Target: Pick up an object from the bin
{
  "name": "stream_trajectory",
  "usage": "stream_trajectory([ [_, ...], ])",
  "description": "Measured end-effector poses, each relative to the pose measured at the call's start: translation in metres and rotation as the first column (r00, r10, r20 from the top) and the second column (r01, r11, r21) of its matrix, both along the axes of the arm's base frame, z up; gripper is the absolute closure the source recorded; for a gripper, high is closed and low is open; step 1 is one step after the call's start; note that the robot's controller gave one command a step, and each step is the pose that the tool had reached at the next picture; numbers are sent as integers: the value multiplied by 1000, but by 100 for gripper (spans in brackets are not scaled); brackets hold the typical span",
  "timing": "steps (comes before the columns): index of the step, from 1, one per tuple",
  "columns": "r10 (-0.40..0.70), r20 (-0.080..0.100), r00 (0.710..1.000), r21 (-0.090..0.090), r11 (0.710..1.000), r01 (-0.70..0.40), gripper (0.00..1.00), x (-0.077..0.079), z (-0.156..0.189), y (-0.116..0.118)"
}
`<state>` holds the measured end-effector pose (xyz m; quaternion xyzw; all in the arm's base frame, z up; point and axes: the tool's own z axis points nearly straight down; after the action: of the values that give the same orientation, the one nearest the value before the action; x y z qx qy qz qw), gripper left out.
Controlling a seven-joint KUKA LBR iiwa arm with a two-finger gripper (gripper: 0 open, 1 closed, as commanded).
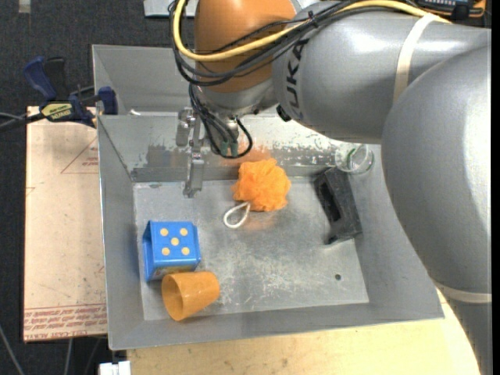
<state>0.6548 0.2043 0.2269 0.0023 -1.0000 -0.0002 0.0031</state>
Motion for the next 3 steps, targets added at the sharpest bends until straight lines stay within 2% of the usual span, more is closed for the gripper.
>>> stream_trajectory([
  [1, -3, 8, 1000, 1, 1000, 3, 0, 1, 6, -1],
  [2, 103, 0, 995, 2, 995, -103, 100, -52, -59, -14],
  [3, 103, 1, 995, 2, 995, -103, 0, -52, -58, -14],
])
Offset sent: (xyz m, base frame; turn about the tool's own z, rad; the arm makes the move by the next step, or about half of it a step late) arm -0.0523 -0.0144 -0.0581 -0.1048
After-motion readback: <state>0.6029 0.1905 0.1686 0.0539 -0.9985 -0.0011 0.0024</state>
